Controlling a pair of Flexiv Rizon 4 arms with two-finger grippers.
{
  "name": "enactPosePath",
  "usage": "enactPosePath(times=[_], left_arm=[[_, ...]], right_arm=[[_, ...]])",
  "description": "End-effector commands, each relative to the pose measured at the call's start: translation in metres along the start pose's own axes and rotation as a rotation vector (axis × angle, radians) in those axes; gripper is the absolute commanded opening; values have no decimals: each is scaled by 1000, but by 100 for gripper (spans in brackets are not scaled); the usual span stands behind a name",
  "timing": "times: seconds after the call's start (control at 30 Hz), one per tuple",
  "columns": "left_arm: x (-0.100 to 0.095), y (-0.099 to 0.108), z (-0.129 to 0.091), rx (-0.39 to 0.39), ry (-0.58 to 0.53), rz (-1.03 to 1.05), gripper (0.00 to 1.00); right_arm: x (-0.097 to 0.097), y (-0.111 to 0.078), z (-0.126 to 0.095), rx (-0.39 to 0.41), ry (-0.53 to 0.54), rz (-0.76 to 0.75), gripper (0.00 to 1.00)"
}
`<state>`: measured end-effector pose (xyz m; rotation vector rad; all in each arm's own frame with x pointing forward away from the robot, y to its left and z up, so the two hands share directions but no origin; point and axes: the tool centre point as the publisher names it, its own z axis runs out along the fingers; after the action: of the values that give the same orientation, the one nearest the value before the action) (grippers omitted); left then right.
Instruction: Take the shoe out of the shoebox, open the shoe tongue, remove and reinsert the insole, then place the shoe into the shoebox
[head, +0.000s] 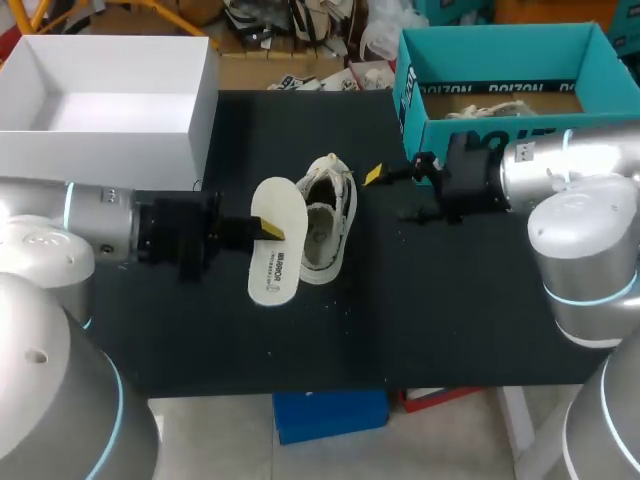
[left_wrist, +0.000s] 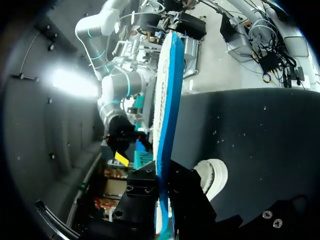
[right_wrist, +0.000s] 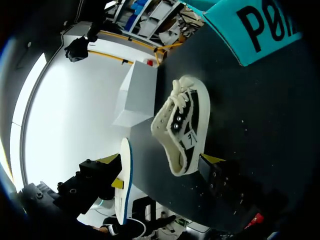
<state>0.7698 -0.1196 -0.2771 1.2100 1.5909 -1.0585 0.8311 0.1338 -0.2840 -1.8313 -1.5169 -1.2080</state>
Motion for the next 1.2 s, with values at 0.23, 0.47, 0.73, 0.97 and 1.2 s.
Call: enactPosePath(times=[0.23,0.47,0.73,0.97,1.2], left_arm=[[4,-42,-33,19,67,-26,0],[5,-56,-38,68,73,-39,0],[9,-75,-39,149,134,-71,0],[15,-82,-31,304,133,-149,0],[16,-74,-21,368,244,-136,0]], right_arm=[[7,-32,-78,-144,-112,6,100],[22,-42,-88,-84,-92,-30,100],[22,-42,-88,-84,-92,-30,100],[22,-42,-88,-84,-92,-30,100],[22,-42,-88,-84,-92,-30,100]])
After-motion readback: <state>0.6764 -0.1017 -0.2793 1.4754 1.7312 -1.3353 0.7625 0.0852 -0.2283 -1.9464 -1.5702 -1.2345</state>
